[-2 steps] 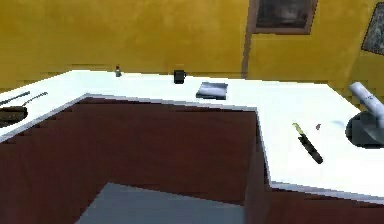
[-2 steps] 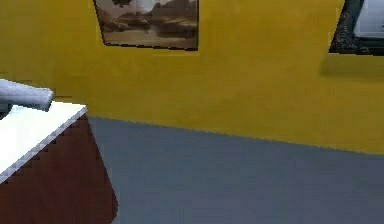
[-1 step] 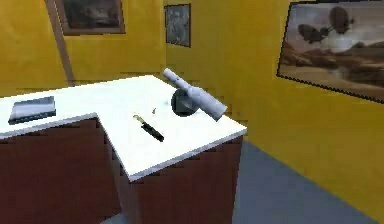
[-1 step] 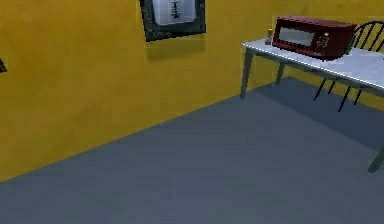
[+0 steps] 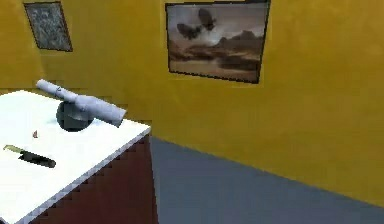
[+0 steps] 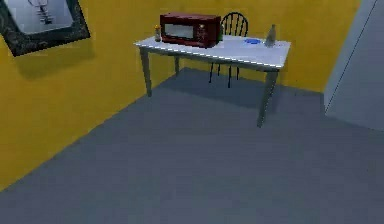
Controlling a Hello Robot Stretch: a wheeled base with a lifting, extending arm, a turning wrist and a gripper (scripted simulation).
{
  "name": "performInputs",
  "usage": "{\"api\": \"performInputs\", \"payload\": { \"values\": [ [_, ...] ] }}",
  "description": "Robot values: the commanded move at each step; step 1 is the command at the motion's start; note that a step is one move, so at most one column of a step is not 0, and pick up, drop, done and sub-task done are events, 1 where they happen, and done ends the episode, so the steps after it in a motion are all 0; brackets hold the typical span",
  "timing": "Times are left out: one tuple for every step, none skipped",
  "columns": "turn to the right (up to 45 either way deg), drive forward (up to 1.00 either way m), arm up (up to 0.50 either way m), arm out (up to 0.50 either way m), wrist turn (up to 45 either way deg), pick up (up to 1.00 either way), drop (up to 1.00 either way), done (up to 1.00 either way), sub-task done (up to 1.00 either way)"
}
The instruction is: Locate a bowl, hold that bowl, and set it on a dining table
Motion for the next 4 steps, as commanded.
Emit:
{"api": "performInputs", "payload": {
  "values": [
    [3.0, 0.0, 0.0, 0.0, 0.0, 0.0, 0.0, 0.0, 0.0],
    [0.0, 0.95, 0.0, 0.0, 0.0, 0.0, 0.0, 0.0, 0.0],
    [-15.0, 0.0, 0.0, 0.0, 0.0, 0.0, 0.0, 0.0, 0.0],
    [0.0, 0.15, 0.0, 0.0, 0.0, 0.0, 0.0, 0.0, 0.0]
  ]
}}
